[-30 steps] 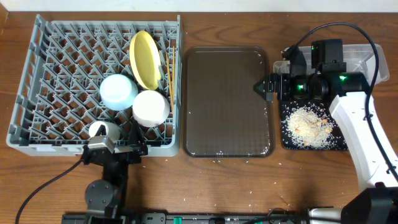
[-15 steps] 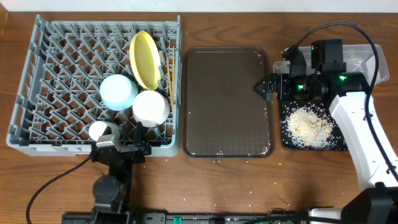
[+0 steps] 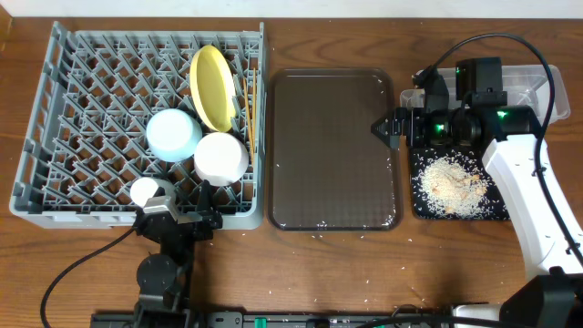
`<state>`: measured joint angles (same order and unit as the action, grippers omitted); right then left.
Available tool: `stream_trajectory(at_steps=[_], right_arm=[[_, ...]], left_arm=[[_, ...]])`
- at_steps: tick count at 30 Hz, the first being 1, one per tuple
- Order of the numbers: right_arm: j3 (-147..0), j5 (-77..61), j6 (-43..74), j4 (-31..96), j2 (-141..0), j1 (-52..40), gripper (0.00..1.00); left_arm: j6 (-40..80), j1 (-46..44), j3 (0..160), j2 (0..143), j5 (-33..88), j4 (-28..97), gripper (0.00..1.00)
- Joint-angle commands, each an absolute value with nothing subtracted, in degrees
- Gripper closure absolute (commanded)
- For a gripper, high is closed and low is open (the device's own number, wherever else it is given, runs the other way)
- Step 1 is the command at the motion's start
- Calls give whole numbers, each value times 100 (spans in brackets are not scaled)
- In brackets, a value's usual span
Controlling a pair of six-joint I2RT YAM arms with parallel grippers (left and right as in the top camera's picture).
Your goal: Sort waste into correct bins and load items into the dishwasher
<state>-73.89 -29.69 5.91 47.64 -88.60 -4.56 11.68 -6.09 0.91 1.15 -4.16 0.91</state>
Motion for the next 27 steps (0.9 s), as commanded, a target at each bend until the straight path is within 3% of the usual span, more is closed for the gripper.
stream_trajectory(at_steps=[1, 6, 13, 27], right_arm=[[-7367, -2917, 550, 4786, -8805, -489, 1], [-6989, -2126, -233, 4248, -8307, -528, 1], [-4860, -1564, -1079, 1345, -6326, -757, 1], [-1529, -880, -1127, 886, -1354, 27, 1]], left_arm=[[1052, -585, 25, 137, -469, 381, 7], [1052, -585, 25, 137, -467, 379, 7], [1052, -585, 25, 137, -467, 379, 7], [1052, -585, 25, 137, -469, 379, 7]])
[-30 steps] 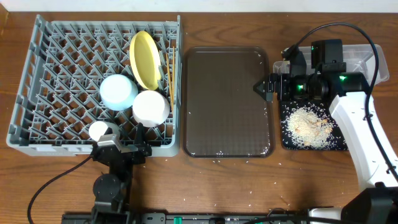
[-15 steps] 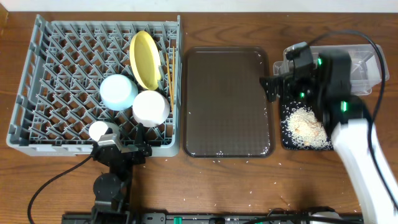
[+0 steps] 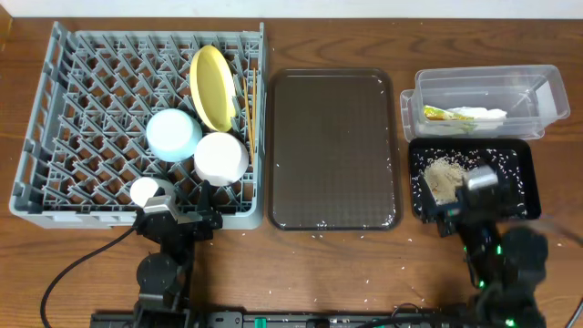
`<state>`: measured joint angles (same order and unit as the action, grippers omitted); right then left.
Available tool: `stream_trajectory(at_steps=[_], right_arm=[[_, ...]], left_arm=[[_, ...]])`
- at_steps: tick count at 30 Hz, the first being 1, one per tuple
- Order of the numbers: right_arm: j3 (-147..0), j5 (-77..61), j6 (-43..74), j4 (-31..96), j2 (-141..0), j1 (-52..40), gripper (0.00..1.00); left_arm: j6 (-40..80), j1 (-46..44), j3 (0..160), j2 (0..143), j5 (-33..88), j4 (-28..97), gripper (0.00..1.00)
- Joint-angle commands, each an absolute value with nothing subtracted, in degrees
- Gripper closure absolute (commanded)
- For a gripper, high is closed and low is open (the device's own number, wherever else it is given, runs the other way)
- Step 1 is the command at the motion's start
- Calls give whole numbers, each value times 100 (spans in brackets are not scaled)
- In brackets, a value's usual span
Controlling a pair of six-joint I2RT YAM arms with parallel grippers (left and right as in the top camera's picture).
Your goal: Sort waste into correct bins and load items into the dishwasher
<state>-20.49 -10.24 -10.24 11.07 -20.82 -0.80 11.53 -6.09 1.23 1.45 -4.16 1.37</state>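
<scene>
The grey dish rack (image 3: 55,137) at the left holds a yellow plate (image 3: 211,87) on edge, a light blue bowl (image 3: 173,134), a white bowl (image 3: 221,157), a small white cup (image 3: 144,190) and chopsticks (image 3: 246,105). The brown tray (image 3: 332,150) in the middle carries only a few rice grains. A clear bin (image 3: 483,100) at the back right contains wrappers. In front of it the black bin (image 3: 519,173) holds rice and food scraps. My right gripper (image 3: 448,219) sits blurred at that bin's front edge. My left gripper (image 3: 208,208) rests at the rack's front edge.
Scattered rice grains lie on the wooden table in front of the tray and near the bottom edge. The left arm's cable runs off to the lower left. Both arm bases stand at the near edge of the table.
My right arm was stretched over the two bins with its gripper at the tray's right edge. It now sits folded back at the lower right, and the clear bin shows in full. The left arm has not moved.
</scene>
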Motion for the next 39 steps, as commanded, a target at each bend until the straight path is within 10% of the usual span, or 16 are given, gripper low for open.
stream_trajectory(at_steps=[1, 39], right_arm=[[-1365, -880, -1127, 788, -1157, 32, 1], [-32, -882, -1122, 349, -71, 36, 1]], left_arm=[[1052, -585, 25, 137, -469, 379, 7], [1052, -585, 25, 137, -469, 379, 7]])
